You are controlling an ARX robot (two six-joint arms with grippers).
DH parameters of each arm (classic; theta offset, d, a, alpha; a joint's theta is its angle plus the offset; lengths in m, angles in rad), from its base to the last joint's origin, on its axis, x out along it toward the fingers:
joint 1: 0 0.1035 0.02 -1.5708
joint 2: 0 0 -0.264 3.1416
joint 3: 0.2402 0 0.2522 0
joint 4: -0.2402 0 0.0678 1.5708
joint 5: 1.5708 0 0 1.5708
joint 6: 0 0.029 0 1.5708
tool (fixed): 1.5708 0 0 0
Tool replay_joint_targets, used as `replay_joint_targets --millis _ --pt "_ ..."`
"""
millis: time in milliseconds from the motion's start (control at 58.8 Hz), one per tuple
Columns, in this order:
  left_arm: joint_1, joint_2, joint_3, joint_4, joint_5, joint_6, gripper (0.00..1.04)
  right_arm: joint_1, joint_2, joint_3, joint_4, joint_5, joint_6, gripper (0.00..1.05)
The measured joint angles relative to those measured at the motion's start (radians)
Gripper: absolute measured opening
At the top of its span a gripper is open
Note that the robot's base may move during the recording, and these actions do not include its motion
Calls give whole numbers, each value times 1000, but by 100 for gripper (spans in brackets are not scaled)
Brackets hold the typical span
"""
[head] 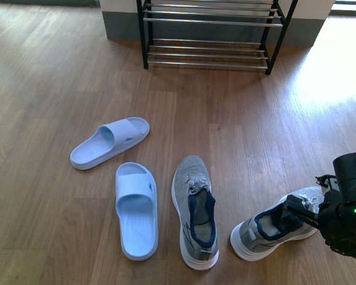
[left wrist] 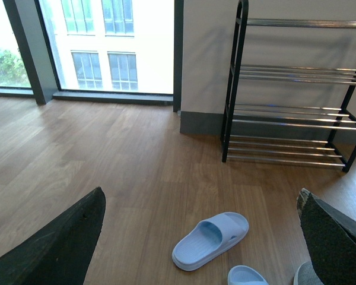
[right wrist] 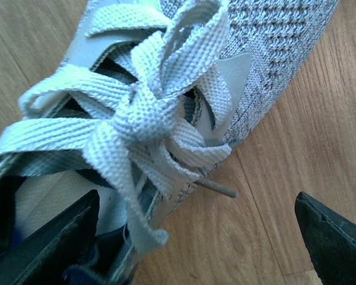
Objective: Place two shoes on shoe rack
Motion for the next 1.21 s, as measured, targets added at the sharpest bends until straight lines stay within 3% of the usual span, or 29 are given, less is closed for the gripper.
replay_joint_targets --millis 442,714,1020,1208 --pt "0 0 0 0 0 0 95 -8 98 92 -11 -6 -10 94" --pt "0 0 0 0 0 0 95 -14 114 138 -28 -14 -31 46" --pt "0 0 0 0 0 0 95 -57 134 201 -53 -20 -95 7" --pt "0 0 0 0 0 0 95 -81 96 141 51 -46 -174 4"
